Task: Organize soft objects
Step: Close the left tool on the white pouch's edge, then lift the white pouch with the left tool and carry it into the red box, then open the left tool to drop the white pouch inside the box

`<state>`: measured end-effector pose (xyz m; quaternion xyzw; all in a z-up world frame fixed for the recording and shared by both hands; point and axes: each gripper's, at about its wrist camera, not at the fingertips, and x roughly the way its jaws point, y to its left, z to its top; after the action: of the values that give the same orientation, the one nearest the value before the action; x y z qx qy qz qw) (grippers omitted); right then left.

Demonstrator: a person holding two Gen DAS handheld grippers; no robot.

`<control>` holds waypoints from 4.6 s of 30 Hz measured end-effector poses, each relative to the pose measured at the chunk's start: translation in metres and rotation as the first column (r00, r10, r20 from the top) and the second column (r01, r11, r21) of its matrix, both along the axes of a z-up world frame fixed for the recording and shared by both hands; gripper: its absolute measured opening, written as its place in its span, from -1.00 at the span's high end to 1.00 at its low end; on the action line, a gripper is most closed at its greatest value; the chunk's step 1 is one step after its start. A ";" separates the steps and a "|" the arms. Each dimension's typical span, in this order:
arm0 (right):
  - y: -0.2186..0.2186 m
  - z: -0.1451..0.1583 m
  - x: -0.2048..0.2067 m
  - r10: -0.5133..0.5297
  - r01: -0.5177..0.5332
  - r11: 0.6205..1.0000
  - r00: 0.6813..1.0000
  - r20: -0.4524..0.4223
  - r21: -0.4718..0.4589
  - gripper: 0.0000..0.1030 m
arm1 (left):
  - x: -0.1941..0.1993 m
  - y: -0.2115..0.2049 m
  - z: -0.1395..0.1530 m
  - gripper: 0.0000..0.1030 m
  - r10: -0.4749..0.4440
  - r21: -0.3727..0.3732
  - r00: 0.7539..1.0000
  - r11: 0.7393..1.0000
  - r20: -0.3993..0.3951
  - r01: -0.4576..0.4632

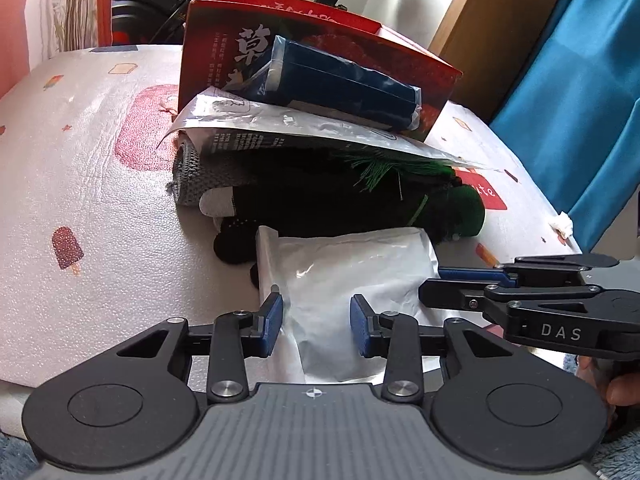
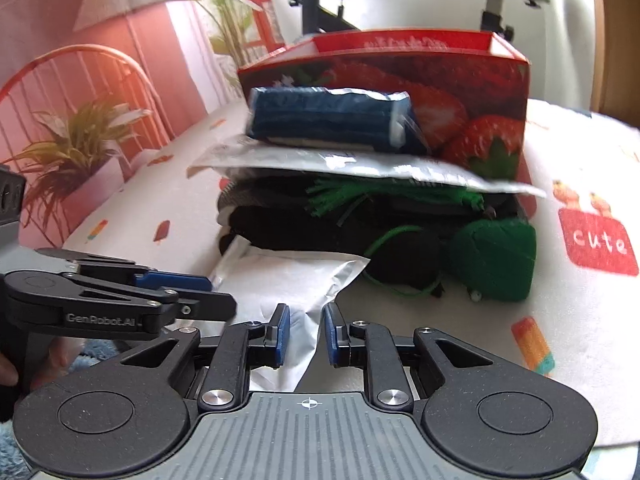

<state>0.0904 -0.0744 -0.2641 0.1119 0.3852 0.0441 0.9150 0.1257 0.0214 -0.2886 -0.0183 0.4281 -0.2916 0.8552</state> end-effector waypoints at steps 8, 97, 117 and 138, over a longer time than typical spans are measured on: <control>-0.026 -0.023 0.004 -0.099 0.108 0.988 0.992 -0.082 0.114 0.87 | 0.013 0.022 -0.007 0.21 0.135 -0.004 0.989 0.991 -0.057 -0.135; -0.147 0.117 0.222 0.000 0.038 0.989 0.968 0.251 -0.146 0.91 | 0.230 -0.084 0.114 0.62 0.030 -0.076 0.991 0.997 0.131 -0.020; -0.156 0.044 0.255 -0.083 0.077 0.988 0.996 -0.034 -0.131 0.89 | 0.255 -0.099 0.065 0.56 -0.002 0.017 0.998 1.000 -0.058 0.003; -0.142 0.099 0.183 -0.145 0.176 0.976 0.966 0.216 -0.131 -0.88 | 0.170 -0.056 0.142 -1.00 0.080 -0.006 0.950 0.997 0.303 -0.083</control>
<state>0.2732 -0.2161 -0.1648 0.0691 0.2808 -0.0479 0.9561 0.2954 -0.0344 -0.1467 0.0120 0.2920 -0.2539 0.9220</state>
